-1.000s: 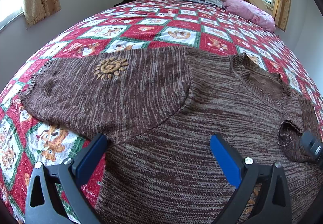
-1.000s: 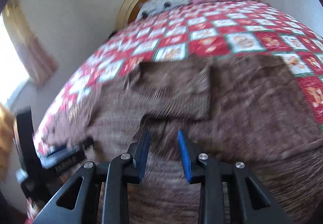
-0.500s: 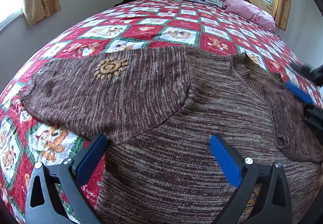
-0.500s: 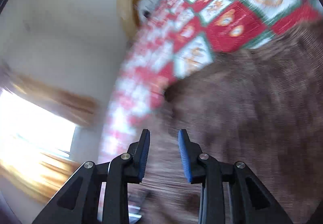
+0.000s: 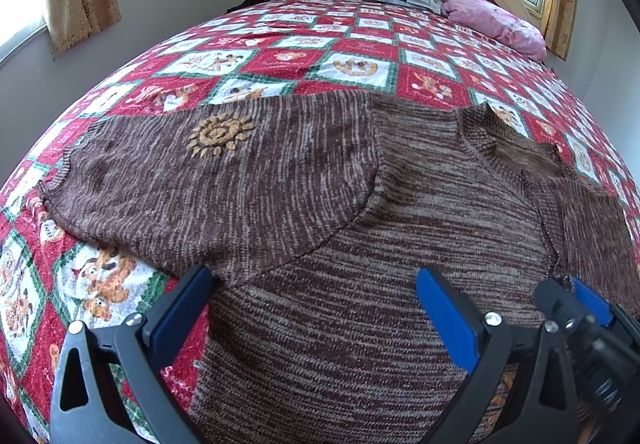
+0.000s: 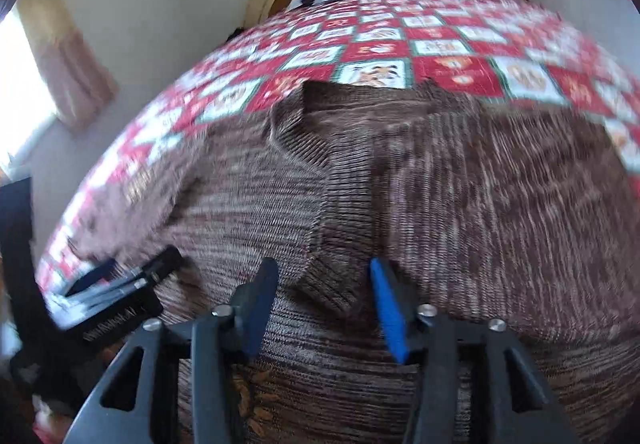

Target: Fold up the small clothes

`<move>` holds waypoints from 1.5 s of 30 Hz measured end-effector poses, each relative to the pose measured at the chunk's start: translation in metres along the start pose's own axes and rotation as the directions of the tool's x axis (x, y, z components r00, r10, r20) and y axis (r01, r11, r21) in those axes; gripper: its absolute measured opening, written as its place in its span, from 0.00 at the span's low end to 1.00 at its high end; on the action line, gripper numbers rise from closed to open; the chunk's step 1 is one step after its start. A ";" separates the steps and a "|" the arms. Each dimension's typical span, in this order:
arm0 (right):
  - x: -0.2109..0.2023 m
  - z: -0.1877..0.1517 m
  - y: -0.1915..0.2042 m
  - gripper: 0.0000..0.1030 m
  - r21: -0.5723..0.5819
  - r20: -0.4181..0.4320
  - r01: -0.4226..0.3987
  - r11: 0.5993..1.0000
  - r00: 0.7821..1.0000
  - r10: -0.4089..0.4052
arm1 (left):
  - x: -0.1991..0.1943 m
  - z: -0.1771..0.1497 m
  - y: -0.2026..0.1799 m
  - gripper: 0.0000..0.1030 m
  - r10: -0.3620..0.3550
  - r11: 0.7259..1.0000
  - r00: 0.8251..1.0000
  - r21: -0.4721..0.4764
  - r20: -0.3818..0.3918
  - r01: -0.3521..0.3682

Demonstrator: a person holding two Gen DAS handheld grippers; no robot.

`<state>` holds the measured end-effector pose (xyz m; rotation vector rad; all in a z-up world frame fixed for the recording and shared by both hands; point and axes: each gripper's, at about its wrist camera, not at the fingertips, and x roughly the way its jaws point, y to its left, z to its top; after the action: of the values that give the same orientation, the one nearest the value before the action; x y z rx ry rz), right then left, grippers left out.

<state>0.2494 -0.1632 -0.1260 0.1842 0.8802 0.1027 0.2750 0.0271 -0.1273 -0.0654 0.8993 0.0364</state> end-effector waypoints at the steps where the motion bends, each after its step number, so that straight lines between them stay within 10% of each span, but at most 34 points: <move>1: 0.001 -0.001 0.007 0.52 -0.035 0.002 0.035 0.999 0.999 -0.035 | -0.001 0.000 0.002 1.00 -0.010 1.000 1.000 -0.005 0.001 0.010; 6: -0.002 -0.004 0.003 0.53 -0.056 0.018 0.057 0.997 0.998 -0.056 | -0.027 0.006 0.053 1.00 -0.012 0.991 1.000 -0.134 0.027 0.015; 12: -0.008 -0.007 0.002 0.53 -0.027 0.024 0.030 0.999 0.999 -0.029 | -0.050 0.033 0.170 1.00 0.208 0.916 0.967 -0.375 0.147 -0.140; 19: -0.005 -0.005 0.003 0.53 -0.029 0.022 0.031 0.999 0.999 -0.030 | 0.004 0.047 0.239 0.57 0.188 0.859 0.982 -0.485 0.003 -0.163; 27: -0.004 -0.006 0.001 0.53 -0.020 0.021 0.020 1.000 1.000 -0.020 | 0.019 0.041 0.225 0.52 0.234 0.884 0.972 -0.415 -0.006 -0.215; 31: -0.004 -0.006 0.001 0.53 -0.020 0.022 0.020 1.000 1.000 -0.019 | 0.015 0.038 0.238 0.13 0.190 0.877 0.982 -0.453 0.017 -0.162; 39: -0.004 -0.006 -0.001 0.53 -0.006 0.025 0.002 1.000 1.000 -0.002 | 0.007 0.050 0.225 0.10 0.141 0.886 0.988 -0.454 0.066 -0.096; 45: -0.006 -0.006 -0.010 0.53 0.031 0.035 -0.041 0.999 0.999 0.040 | -0.023 0.078 0.156 0.10 0.059 0.950 0.981 -0.311 0.187 0.002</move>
<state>0.2412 -0.1733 -0.1267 0.2325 0.8442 0.1227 0.3125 0.1883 -0.0667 -0.3373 0.6924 0.2087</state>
